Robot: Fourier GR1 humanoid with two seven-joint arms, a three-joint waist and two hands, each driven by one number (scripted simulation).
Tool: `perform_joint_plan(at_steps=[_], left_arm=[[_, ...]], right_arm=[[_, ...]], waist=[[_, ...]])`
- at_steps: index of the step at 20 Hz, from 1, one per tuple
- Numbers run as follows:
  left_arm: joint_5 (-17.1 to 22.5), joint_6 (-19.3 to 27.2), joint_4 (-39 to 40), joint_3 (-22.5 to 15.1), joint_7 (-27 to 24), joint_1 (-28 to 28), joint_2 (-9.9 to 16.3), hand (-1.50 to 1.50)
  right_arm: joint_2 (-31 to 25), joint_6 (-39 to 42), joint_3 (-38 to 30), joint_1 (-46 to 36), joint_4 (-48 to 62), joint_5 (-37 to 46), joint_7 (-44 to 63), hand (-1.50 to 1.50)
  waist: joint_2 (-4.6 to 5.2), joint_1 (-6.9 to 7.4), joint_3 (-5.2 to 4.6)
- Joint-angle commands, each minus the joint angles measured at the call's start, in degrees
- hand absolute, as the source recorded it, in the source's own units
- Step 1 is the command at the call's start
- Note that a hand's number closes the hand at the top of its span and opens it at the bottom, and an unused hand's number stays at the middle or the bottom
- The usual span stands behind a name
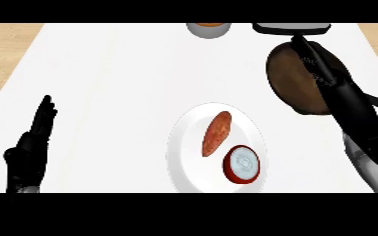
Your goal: Pick the can from the plate and place it in the pan
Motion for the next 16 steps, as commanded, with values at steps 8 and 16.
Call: perform_joint_plan(at_steps=[8,16], left_arm=[[5.31,-5.06,-1.00,1.77,2.71,-9.88,-2.95,0.00],[7.14,-6.87,0.94,4.25,2.69,-10.85,-2.81,0.00]], right_arm=[[7.92,-10.20,5.37,18.05,2.28,3.48,5.30,1.50],[-2.80,-22.57,1.17,39.22,-21.09,16.64,3.36,-1.50]], waist=[[-0.04,-5.27,-0.52],[-0.41,-5.56,-0.60]])
